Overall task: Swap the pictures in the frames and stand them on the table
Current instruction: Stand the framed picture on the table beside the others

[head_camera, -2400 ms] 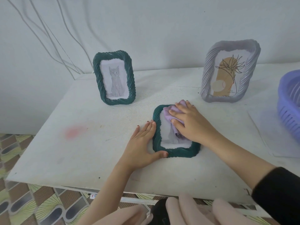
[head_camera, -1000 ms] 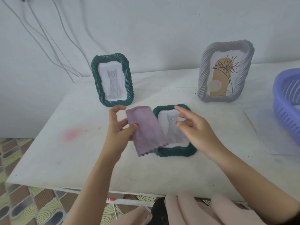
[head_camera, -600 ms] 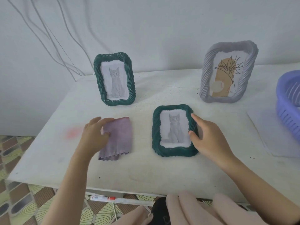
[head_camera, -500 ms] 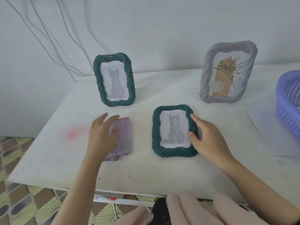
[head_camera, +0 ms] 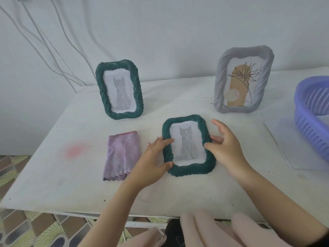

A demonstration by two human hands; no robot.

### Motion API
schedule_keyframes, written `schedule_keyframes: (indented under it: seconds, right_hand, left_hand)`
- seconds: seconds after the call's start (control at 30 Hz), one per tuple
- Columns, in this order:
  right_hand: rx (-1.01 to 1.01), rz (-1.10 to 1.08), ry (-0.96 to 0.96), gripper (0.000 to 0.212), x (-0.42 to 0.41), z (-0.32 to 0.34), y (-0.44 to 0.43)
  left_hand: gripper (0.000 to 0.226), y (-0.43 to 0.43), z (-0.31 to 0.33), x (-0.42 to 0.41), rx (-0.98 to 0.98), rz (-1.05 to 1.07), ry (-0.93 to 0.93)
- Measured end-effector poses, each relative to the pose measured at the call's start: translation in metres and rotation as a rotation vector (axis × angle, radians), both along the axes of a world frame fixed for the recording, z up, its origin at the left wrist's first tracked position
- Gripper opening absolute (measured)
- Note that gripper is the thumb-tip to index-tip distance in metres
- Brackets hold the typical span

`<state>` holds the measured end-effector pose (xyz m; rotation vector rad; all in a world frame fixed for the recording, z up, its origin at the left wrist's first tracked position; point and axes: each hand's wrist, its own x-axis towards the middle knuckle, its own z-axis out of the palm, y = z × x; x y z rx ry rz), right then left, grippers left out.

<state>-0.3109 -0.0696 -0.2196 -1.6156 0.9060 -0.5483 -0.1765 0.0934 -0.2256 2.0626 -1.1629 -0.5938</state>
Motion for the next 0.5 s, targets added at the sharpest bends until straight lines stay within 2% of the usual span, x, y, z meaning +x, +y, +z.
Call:
schedule_keyframes:
  seconds: [0.2,0.37,0.5]
  right_hand:
    - [0.334,-0.037,-0.189,0.059,-0.001,0.011,-0.01]
    - [0.354,0.047,-0.23,0.06,-0.002,0.011,-0.015]
    - [0.31,0.126,-0.278,0.063,-0.003,0.01,-0.016]
  left_hand:
    - [0.062,0.002,0.001,-0.003,-0.089,0.03,0.179]
    - [0.075,0.005,0.001,0.0,-0.17,0.054,0.334]
    - [0.075,0.001,0.01,0.006,-0.392,0.097,0.575]
